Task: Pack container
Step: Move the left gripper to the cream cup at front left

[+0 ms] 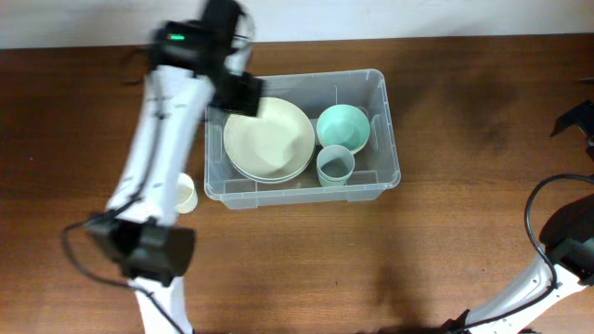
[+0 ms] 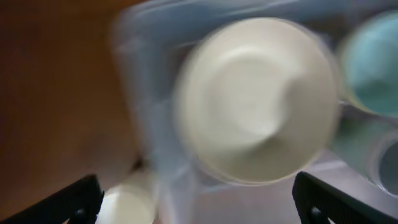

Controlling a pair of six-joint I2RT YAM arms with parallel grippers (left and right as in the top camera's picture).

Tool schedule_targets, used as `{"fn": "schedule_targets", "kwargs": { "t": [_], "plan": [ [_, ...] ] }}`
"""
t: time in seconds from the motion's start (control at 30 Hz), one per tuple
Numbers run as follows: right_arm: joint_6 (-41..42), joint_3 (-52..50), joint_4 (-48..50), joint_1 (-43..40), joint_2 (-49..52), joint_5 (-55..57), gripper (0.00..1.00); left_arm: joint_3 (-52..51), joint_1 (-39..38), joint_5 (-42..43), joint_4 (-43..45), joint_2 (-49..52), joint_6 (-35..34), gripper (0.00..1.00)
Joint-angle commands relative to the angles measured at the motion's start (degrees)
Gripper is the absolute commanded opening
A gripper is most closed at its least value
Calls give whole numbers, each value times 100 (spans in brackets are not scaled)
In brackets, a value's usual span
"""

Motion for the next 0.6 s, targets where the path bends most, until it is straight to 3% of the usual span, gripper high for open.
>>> {"fn": "schedule_targets", "kwargs": {
  "t": [0.0, 0.1, 0.3, 0.57],
  "plan": [
    [48, -22, 2, 24, -118, 26, 99, 144, 586, -444, -431, -640, -1078, 99],
    [48, -22, 2, 24, -118, 26, 99, 118, 1056, -601, -780, -837, -1478, 99],
    [48, -22, 2, 24, -118, 26, 99, -839, 1731, -72, -780, -1342, -1602, 99],
    [48, -22, 2, 24, -118, 26, 99, -2269, 2059, -92, -715, -1539, -1720, 99]
  ]
}}
